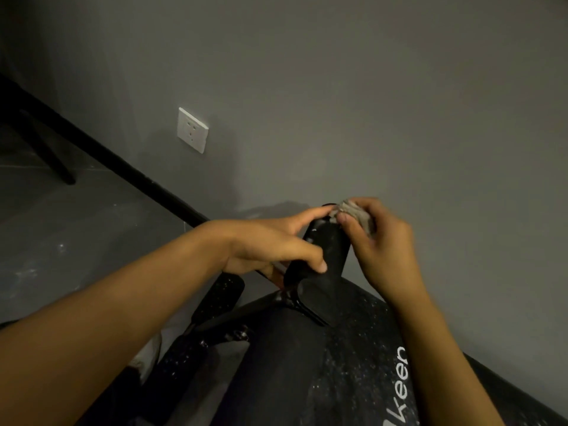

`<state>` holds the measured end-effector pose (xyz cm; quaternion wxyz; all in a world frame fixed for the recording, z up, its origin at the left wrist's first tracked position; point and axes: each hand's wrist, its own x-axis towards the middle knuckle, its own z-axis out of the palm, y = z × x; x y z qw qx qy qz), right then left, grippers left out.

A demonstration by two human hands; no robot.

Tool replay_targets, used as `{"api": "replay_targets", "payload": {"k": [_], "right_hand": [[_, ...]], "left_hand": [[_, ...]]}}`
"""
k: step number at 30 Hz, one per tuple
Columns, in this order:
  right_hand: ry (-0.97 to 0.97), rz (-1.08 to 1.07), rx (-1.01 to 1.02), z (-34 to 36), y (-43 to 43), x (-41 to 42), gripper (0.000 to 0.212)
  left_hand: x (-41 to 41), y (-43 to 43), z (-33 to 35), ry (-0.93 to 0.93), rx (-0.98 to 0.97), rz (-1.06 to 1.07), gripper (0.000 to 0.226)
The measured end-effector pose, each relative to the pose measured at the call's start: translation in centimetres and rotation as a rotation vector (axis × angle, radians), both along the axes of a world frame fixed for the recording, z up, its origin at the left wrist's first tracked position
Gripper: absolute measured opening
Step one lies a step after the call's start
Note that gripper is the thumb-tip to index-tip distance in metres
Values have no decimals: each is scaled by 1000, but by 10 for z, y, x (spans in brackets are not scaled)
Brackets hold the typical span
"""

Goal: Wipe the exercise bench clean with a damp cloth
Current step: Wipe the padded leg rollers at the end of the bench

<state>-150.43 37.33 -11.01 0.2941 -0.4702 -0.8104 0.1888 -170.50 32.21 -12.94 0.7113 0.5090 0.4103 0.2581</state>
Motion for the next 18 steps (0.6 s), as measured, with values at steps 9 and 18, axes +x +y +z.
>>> {"api": "replay_targets", "payload": {"k": [9, 18], "right_hand": [[102, 242, -302, 9, -69, 20, 11], [-20, -58, 60, -2, 6, -17, 14]], "left_hand": [[-8, 4, -5, -124, -28, -83, 98], [3, 4, -9, -114, -40, 43, 92]]}}
